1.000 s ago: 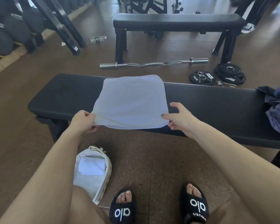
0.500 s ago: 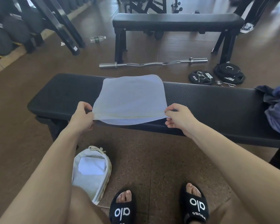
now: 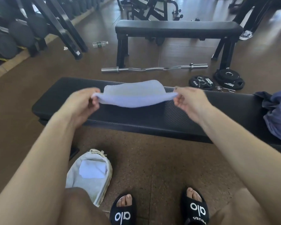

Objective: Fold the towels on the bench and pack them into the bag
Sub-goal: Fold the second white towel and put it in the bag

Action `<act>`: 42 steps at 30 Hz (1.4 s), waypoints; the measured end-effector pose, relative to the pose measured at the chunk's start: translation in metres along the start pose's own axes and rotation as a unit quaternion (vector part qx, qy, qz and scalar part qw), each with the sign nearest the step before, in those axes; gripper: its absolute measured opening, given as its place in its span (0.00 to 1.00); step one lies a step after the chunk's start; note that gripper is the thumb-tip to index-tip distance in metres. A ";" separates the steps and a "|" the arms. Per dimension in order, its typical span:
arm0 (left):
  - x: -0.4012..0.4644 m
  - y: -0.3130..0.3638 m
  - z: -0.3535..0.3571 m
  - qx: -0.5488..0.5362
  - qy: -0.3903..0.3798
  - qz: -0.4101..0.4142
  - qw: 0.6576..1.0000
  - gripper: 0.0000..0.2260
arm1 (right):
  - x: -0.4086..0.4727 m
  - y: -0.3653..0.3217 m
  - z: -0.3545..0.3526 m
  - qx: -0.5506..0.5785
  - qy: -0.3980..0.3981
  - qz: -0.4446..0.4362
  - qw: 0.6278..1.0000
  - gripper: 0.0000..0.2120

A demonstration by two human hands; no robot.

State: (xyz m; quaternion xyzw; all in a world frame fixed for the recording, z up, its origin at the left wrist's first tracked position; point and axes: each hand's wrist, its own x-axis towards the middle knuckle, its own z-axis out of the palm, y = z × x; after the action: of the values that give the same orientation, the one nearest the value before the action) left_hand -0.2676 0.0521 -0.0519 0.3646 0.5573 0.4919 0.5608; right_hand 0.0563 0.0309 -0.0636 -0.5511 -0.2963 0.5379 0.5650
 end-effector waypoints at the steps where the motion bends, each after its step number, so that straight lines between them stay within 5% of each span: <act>1: -0.001 0.022 0.005 -0.086 -0.005 0.010 0.996 0.07 | 0.001 -0.019 0.005 0.034 -0.004 -0.034 0.999 0.04; 3: -0.001 0.065 0.011 -0.225 -0.013 0.036 0.974 0.03 | 0.002 -0.062 0.020 0.080 -0.019 -0.095 0.992 0.04; 6: -0.004 0.115 0.020 -0.277 -0.023 0.083 0.957 0.02 | 0.005 -0.113 0.039 0.119 -0.040 -0.154 0.980 0.03; 10: -0.009 0.136 0.023 -0.144 -0.041 0.134 0.980 0.11 | 0.009 -0.141 0.047 -0.039 -0.037 -0.226 0.973 0.06; 13: -0.007 0.132 0.022 -0.001 -0.001 0.175 0.985 0.06 | 0.010 -0.139 0.046 -0.097 -0.002 -0.282 0.954 0.08; 20: 0.010 0.125 0.027 0.264 0.089 0.240 0.930 0.13 | 0.030 -0.132 0.038 -0.091 0.038 -0.273 0.957 0.02; 27: 0.025 0.162 0.054 0.220 0.095 0.301 0.923 0.09 | 0.054 -0.162 0.037 -0.060 0.058 -0.253 0.964 0.06; 30: 0.030 0.158 0.058 0.259 0.102 0.328 0.903 0.14 | 0.052 -0.159 0.030 -0.131 0.078 -0.250 0.956 0.08; 33: 0.037 0.140 0.051 0.290 0.079 0.308 0.903 0.20 | 0.052 -0.146 0.015 -0.212 0.102 -0.284 0.930 0.09; 42: 0.052 0.119 0.056 0.281 0.069 0.277 0.916 0.20 | 0.058 -0.130 0.009 -0.215 0.121 -0.306 0.920 0.13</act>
State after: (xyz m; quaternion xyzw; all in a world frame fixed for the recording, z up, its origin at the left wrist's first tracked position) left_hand -0.2354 0.1397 0.0549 0.6118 0.5865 0.4750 0.2367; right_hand 0.0987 0.1125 0.0458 -0.6023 -0.4885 0.1917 0.6015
